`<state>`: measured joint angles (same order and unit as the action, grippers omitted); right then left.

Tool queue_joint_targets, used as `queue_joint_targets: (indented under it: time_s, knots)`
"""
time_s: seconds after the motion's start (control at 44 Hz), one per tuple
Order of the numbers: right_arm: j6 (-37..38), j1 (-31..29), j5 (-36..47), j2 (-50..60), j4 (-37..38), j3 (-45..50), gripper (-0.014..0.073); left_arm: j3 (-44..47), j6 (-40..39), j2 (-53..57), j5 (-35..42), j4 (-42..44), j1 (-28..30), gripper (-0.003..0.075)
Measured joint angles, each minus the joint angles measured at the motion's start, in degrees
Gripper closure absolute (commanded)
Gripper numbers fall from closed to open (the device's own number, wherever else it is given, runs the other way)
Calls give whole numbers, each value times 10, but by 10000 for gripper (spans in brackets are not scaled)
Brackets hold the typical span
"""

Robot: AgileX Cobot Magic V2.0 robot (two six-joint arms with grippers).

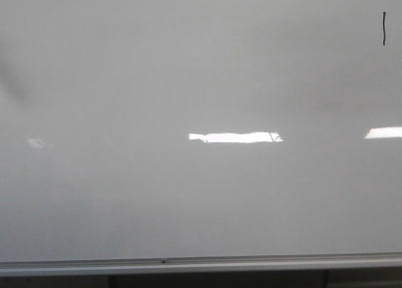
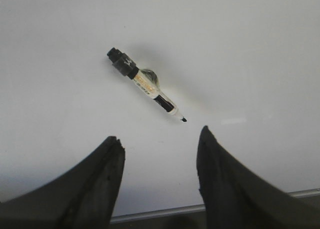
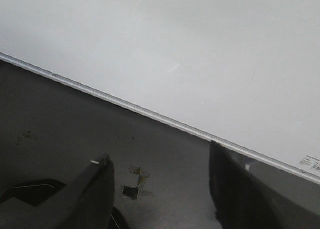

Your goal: Write number 1 on whiteboard

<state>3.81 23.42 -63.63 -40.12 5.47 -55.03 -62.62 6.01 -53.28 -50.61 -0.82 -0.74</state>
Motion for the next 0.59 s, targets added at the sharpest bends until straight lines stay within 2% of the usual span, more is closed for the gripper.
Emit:
queue_joint_targets:
  time_s: [0.273,0.41,0.592]
  knots:
    - [1,0,36,85,0,77,147,7,0,116,-61,-11,0,383]
    - [18,0,47,140,1,103,147,49,0,187,-68,-12,0,383]
    - [63,0,48,195,38,118,147,109,0,256,-75,-12,0,383]
